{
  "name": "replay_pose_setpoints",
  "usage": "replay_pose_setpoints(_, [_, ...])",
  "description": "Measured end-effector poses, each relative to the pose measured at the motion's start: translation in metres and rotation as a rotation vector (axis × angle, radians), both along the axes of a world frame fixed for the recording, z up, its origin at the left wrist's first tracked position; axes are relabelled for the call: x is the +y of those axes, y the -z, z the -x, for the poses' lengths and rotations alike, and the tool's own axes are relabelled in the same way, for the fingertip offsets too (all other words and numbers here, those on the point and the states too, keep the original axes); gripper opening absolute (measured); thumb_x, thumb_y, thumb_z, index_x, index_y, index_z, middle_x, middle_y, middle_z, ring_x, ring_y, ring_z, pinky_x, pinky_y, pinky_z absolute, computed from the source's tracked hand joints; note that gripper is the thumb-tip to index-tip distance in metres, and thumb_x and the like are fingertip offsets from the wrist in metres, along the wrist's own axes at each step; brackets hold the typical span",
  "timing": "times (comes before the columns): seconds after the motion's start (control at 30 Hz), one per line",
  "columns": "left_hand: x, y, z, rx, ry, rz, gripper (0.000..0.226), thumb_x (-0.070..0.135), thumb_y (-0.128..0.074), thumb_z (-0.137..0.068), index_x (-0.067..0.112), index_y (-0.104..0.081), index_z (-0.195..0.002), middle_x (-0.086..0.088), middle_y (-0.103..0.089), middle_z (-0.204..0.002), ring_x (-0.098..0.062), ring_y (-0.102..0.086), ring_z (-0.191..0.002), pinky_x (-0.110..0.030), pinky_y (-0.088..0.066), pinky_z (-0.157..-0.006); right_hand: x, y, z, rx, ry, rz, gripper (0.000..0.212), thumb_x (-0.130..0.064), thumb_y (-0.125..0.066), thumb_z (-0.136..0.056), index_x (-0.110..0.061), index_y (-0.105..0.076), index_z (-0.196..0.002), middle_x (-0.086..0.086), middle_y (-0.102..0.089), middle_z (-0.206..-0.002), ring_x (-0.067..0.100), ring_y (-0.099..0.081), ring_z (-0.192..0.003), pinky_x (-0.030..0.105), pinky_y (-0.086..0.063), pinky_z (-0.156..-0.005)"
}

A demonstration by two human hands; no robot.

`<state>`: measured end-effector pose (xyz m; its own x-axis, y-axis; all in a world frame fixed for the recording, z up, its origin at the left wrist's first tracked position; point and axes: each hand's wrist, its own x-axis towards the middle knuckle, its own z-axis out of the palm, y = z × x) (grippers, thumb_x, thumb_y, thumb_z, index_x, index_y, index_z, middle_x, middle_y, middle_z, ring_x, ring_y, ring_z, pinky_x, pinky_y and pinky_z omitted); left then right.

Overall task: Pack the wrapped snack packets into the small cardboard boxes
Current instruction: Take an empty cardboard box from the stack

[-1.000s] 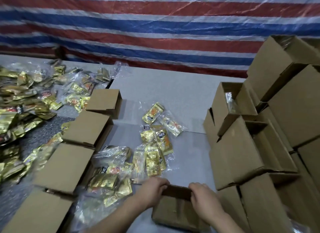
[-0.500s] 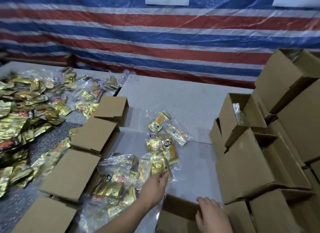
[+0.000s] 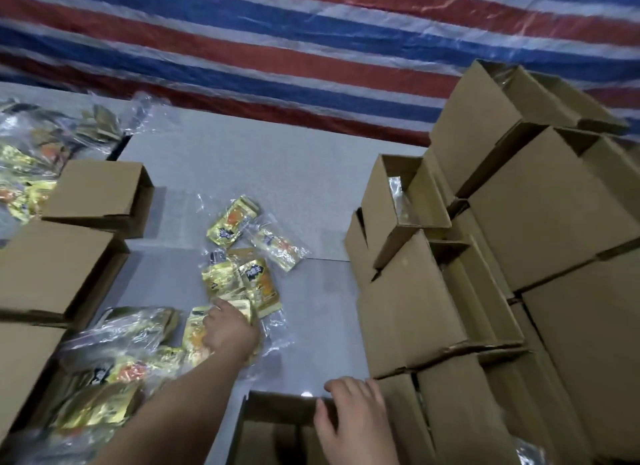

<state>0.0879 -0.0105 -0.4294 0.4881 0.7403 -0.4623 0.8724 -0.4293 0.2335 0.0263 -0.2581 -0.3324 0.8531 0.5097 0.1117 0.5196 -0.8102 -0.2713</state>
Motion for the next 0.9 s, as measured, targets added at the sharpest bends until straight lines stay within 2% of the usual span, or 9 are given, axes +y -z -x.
replay_pose_setpoints(0.17, [0.005, -0.042, 0.009, -0.288, 0.015, 0.251, 0.066, 0.041, -0.074, -0.075, 0.006, -0.047, -0.124, -0.016, -0.063, -0.112, -0.035, -0.062, -0.103, -0.046, -0.055, -0.086, 0.015, -0.005, -0.013, 0.073, 0.140, -0.300, 0.009, -0.028, -0.064, -0.079, -0.021, -0.070, -0.079, -0.011, -0.066, -0.079, 0.009, -0.063, -0.072, 0.027, -0.049, -0.076])
replay_pose_setpoints(0.23, [0.004, -0.078, 0.016, -0.502, 0.076, 0.404, 0.040, 0.025, -0.074, -0.071, 0.027, -0.052, -0.104, 0.001, -0.068, -0.086, -0.021, -0.068, -0.084, -0.037, -0.059, -0.073, 0.035, -0.022, -0.030, 0.403, 0.309, -0.483, 0.006, -0.027, -0.069, -0.089, -0.025, -0.066, -0.093, -0.011, -0.066, -0.096, 0.005, -0.061, -0.090, 0.030, -0.051, -0.089])
replay_pose_setpoints(0.3, [-0.002, -0.120, 0.023, -0.658, 0.212, 0.477, 0.042, 0.019, -0.073, -0.071, 0.040, -0.052, -0.101, 0.012, -0.071, -0.082, -0.001, -0.067, -0.077, -0.016, -0.053, -0.064, 0.055, -0.043, -0.050, 0.774, 0.394, -0.597, 0.030, -0.041, -0.067, -0.091, -0.028, -0.058, -0.116, -0.006, -0.061, -0.123, 0.008, -0.056, -0.111, 0.028, -0.044, -0.101])
replay_pose_setpoints(0.4, [-0.014, -0.179, 0.034, -0.831, 0.325, 0.678, 0.048, 0.032, -0.072, -0.075, 0.059, -0.052, -0.110, 0.028, -0.069, -0.099, 0.006, -0.067, -0.089, -0.012, -0.050, -0.072, 0.076, -0.077, -0.074, 1.206, 0.377, -0.847, 0.076, -0.064, -0.056, -0.078, -0.028, -0.043, -0.144, -0.005, -0.050, -0.144, 0.016, -0.051, -0.128, 0.033, -0.043, -0.103])
replay_pose_setpoints(0.5, [-0.029, -0.210, 0.045, -0.880, 0.355, 0.651, 0.052, 0.068, -0.066, -0.071, 0.076, -0.038, -0.115, 0.042, -0.060, -0.108, 0.020, -0.055, -0.104, -0.002, -0.046, -0.076, 0.078, -0.104, -0.077, 1.478, 0.262, -1.095, 0.066, -0.063, -0.054, -0.080, -0.023, -0.063, -0.131, 0.008, -0.068, -0.126, 0.024, -0.068, -0.112, 0.036, -0.058, -0.084])
replay_pose_setpoints(0.6, [-0.045, -0.218, 0.051, -0.964, 0.460, 0.277, 0.058, 0.083, -0.037, -0.081, 0.053, -0.042, -0.130, 0.044, -0.051, -0.106, 0.018, -0.049, -0.105, -0.009, -0.041, -0.086, 0.075, -0.118, -0.067, 1.598, 0.168, -1.178, 0.062, -0.064, -0.062, -0.080, -0.020, -0.071, -0.122, 0.014, -0.068, -0.124, 0.030, -0.067, -0.112, 0.049, -0.056, -0.092])
replay_pose_setpoints(0.67, [-0.054, -0.220, 0.052, -1.058, 0.511, 0.087, 0.048, 0.069, -0.018, -0.096, 0.043, -0.055, -0.111, 0.025, -0.053, -0.092, -0.001, -0.052, -0.095, -0.031, -0.045, -0.085, 0.068, -0.118, -0.057, 1.670, 0.094, -1.278, 0.068, -0.055, -0.075, -0.077, -0.009, -0.067, -0.127, 0.022, -0.064, -0.128, 0.037, -0.064, -0.115, 0.054, -0.052, -0.097])
replay_pose_setpoints(0.77, [-0.057, -0.213, 0.054, -1.084, 0.401, 0.106, 0.041, 0.059, -0.015, -0.100, 0.047, -0.053, -0.107, 0.007, -0.050, -0.103, -0.017, -0.050, -0.105, -0.042, -0.042, -0.093, 0.048, -0.114, -0.046, 1.616, -0.006, -1.305, 0.077, -0.034, -0.097, -0.055, -0.004, -0.068, -0.120, 0.024, -0.068, -0.112, 0.036, -0.070, -0.092, 0.049, -0.059, -0.080])
replay_pose_setpoints(0.9, [-0.037, -0.179, 0.076, -0.920, 0.280, 0.374, 0.043, 0.053, -0.035, -0.100, 0.031, -0.058, -0.129, 0.019, -0.053, -0.116, 0.011, -0.049, -0.111, -0.005, -0.035, -0.091, 0.019, -0.094, -0.035, 1.279, 0.146, -1.064, 0.077, -0.025, -0.089, -0.055, -0.001, -0.058, -0.120, 0.011, -0.074, -0.095, 0.023, -0.071, -0.078, 0.037, -0.059, -0.067])
